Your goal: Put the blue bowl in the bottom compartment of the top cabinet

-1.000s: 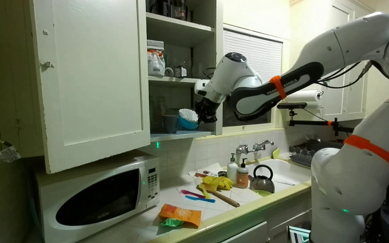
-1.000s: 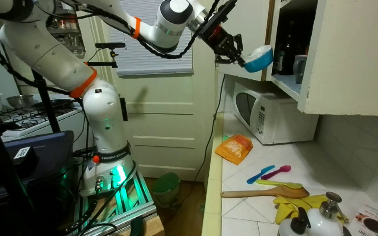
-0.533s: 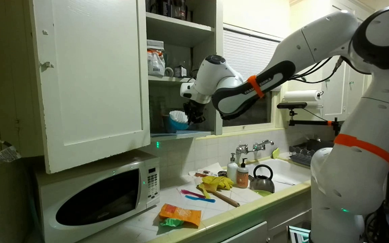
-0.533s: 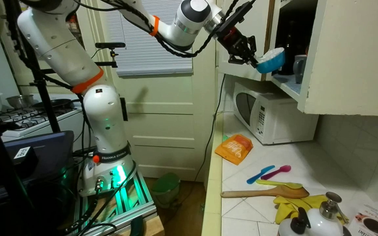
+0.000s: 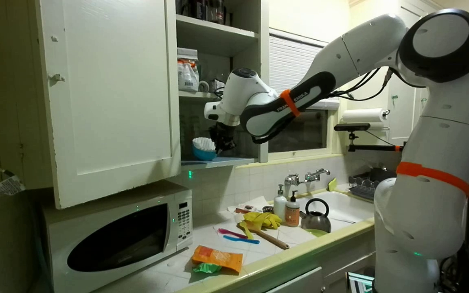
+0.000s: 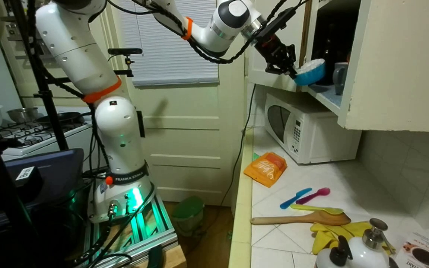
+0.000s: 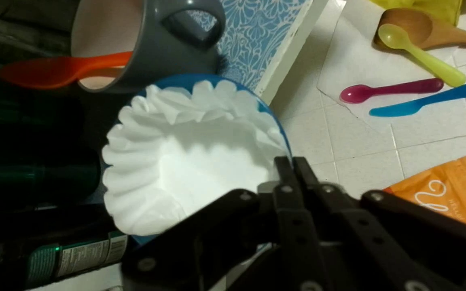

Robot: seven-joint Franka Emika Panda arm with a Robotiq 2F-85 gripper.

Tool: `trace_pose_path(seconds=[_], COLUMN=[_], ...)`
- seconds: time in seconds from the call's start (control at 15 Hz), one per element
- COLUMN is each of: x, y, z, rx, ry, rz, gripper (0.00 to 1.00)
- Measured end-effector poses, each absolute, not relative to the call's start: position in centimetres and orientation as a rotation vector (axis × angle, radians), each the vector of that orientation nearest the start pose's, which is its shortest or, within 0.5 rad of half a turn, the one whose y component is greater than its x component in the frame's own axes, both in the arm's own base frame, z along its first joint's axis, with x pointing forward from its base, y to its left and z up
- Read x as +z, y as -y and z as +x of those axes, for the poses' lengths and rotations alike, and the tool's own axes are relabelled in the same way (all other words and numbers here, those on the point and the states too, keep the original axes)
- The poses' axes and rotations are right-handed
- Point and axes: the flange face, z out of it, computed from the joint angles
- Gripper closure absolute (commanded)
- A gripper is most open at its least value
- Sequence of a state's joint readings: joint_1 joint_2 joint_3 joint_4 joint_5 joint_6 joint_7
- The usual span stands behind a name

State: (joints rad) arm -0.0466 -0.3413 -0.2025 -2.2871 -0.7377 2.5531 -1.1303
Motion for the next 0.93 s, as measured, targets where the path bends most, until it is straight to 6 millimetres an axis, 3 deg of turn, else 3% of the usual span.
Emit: trace_pose_path(seconds=[0.93], x=[54.6], y=[12.9], z=[52.4], rx=[0.117], ry=[-1.540], rz=[1.817], gripper=[0.99])
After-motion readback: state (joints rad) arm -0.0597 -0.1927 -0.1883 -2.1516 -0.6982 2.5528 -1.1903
